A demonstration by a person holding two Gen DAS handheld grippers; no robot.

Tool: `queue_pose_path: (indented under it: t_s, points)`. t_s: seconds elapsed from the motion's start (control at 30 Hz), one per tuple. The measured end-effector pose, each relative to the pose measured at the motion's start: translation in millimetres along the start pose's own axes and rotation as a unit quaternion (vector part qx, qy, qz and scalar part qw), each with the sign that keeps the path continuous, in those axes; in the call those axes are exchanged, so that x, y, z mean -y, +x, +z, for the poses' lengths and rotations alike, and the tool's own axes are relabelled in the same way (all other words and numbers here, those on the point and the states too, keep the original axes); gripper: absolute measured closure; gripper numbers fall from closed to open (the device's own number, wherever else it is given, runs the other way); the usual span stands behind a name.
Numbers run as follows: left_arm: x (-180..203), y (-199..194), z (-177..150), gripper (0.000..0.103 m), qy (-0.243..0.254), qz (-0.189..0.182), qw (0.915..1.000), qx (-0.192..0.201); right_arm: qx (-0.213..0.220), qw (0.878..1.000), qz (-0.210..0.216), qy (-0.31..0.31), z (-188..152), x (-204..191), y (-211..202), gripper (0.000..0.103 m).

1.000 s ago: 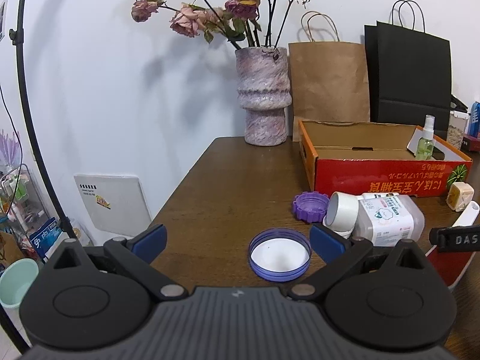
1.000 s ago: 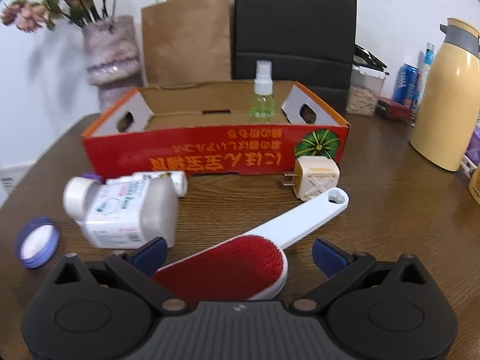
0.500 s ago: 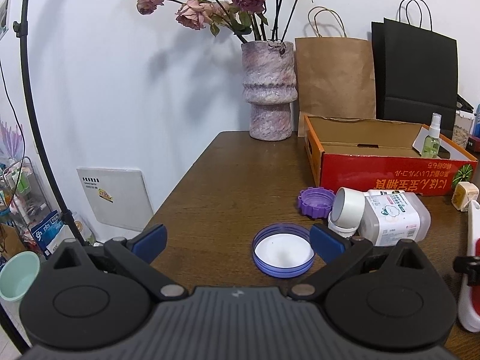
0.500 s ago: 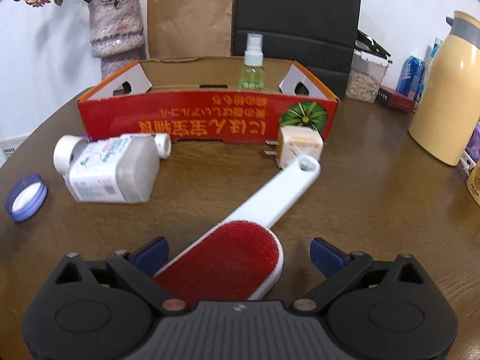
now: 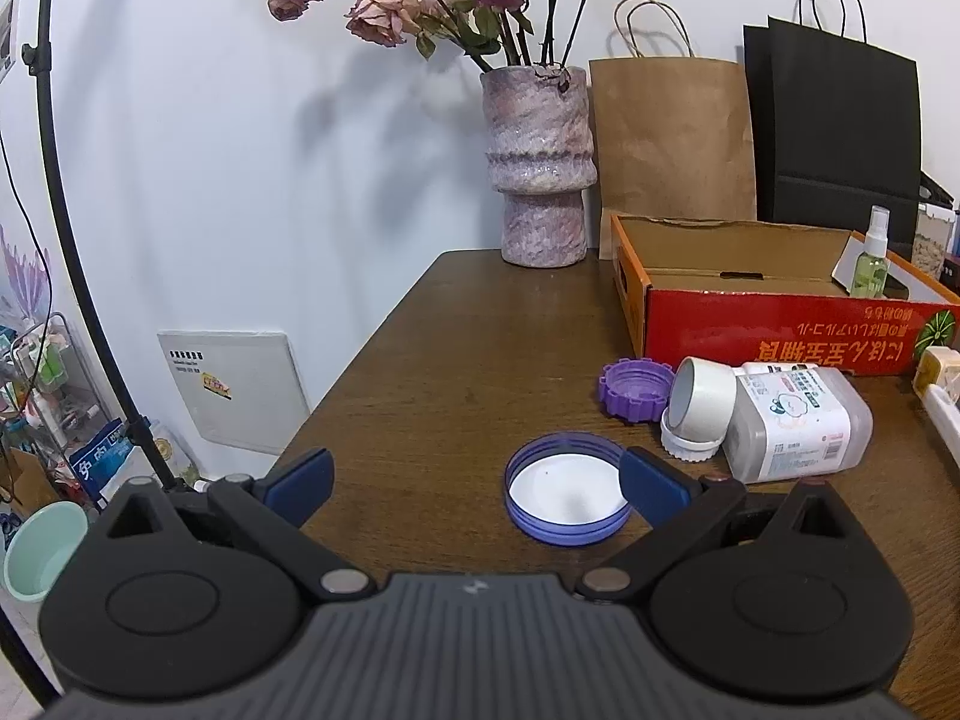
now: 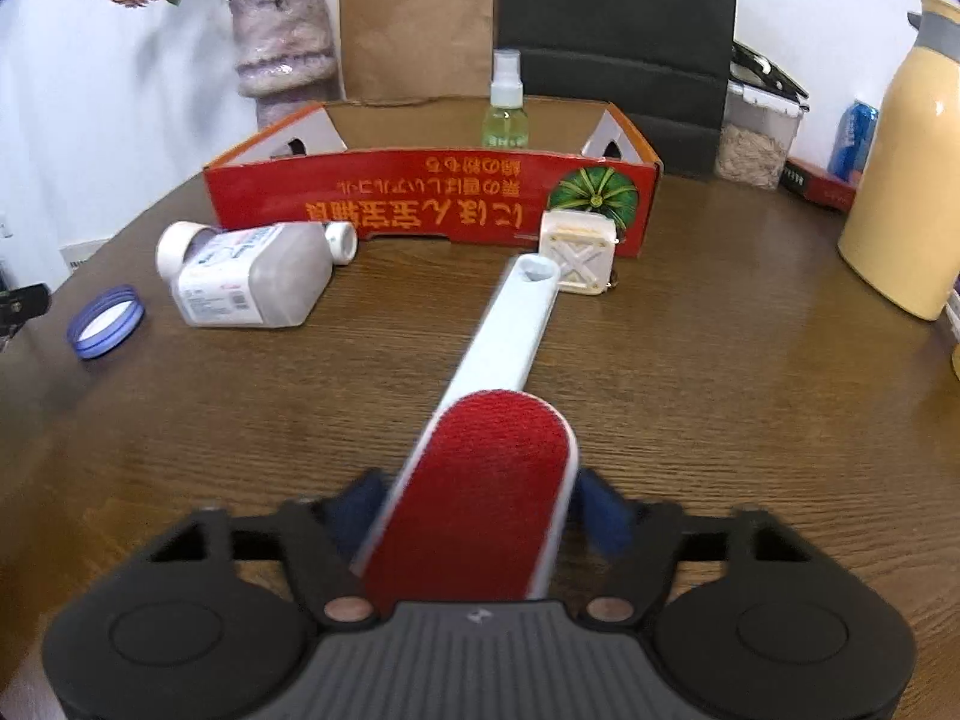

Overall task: Organize rigid objects
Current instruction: 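Grasp the lint brush handle with the right tool while the left tool grasps the blue-rimmed white lid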

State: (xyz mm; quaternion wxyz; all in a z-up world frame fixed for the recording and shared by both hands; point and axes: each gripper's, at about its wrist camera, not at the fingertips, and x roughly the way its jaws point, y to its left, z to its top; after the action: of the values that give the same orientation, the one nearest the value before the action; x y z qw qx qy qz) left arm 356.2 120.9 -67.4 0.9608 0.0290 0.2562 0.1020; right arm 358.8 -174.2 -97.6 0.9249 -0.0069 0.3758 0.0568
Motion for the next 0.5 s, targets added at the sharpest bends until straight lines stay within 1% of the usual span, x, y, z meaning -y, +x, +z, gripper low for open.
queue_pose_path:
  t_s: [0.07,0.17,0.27,0.5]
  points:
    - [0.4,0.1,-0.8,0.0,0.002,0.0,1.0,-0.001,0.007,1.0,0.005,0.0,-2.4,5.6,-3.1,0.047]
    - [1.2,0.8,-1.5,0.0,0.004,0.001,1.0,-0.002,0.021,1.0,-0.001,-0.001,-8.0,10.0,-6.6,0.048]
    - [1.9,2.6,-2.1,0.0,0.005,-0.002,1.0,-0.005,0.039,0.999,0.002,-0.005,-13.5,13.9,-9.0,0.048]
    - [7.3,8.4,-4.8,0.0,0.016,-0.013,0.9997,-0.014,0.071,0.997,0.006,-0.028,-14.9,11.0,-9.7,0.048]
